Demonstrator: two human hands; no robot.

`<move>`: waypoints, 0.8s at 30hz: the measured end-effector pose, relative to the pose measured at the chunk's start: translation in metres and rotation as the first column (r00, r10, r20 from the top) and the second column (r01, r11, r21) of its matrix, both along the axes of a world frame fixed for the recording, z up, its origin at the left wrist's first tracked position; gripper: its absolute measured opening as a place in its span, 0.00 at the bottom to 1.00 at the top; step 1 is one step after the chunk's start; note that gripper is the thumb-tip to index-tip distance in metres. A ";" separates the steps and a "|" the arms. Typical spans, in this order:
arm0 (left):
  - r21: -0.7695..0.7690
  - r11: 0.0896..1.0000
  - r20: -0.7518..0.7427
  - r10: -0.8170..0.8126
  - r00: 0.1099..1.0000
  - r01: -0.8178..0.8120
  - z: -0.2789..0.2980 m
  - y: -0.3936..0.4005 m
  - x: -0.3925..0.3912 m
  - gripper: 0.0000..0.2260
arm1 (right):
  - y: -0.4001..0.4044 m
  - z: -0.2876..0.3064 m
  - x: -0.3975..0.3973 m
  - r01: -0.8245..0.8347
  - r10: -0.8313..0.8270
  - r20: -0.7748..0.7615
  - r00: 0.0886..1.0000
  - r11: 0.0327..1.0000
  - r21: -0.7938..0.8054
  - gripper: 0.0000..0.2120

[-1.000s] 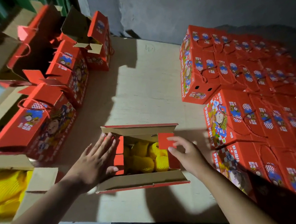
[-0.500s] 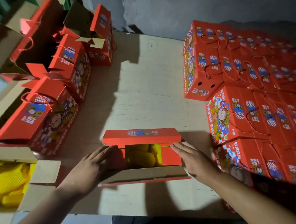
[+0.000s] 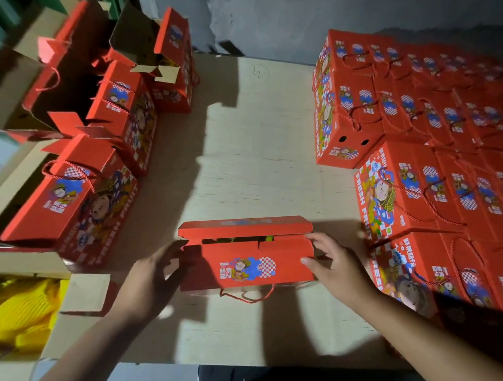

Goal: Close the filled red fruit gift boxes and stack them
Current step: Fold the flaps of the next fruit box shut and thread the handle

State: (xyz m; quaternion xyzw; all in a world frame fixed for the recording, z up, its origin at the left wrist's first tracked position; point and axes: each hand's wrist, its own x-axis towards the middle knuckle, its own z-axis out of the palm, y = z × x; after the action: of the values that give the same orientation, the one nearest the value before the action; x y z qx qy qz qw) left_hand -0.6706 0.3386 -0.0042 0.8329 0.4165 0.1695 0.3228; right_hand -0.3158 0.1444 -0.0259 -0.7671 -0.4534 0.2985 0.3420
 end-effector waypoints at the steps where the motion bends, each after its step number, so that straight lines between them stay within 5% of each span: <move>1: 0.007 1.000 0.002 0.008 1.000 -0.008 0.001 -0.001 0.004 0.21 | 0.003 -0.001 -0.002 0.026 -0.026 0.008 1.000 1.000 0.017 0.24; 6: 0.038 0.986 -0.132 -0.155 0.979 0.161 -0.008 -0.005 0.011 0.31 | 0.008 -0.003 -0.007 -0.069 0.058 0.244 0.968 0.997 0.035 0.17; 11: 0.105 0.967 -0.377 -0.178 0.909 0.233 -0.009 -0.003 0.009 0.48 | 0.000 -0.003 -0.012 -0.198 0.219 0.374 0.901 0.976 -0.096 0.40; 17: 0.089 0.970 -0.291 -0.191 0.937 0.226 -0.008 -0.008 0.005 0.37 | -0.001 0.001 -0.014 -0.223 0.237 0.456 0.858 0.971 -0.085 0.41; 24: 0.105 0.965 -0.338 -0.194 0.921 0.241 0.000 -0.005 0.008 0.35 | -0.003 0.000 -0.014 -0.198 0.204 0.414 0.887 0.978 -0.059 0.40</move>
State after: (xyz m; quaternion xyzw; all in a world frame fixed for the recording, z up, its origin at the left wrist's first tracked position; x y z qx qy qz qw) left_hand -0.6626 0.3335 -0.0046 0.9117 0.3553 0.0226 0.2053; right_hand -0.3298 0.1411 -0.0260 -0.7646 -0.5908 0.1644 0.1985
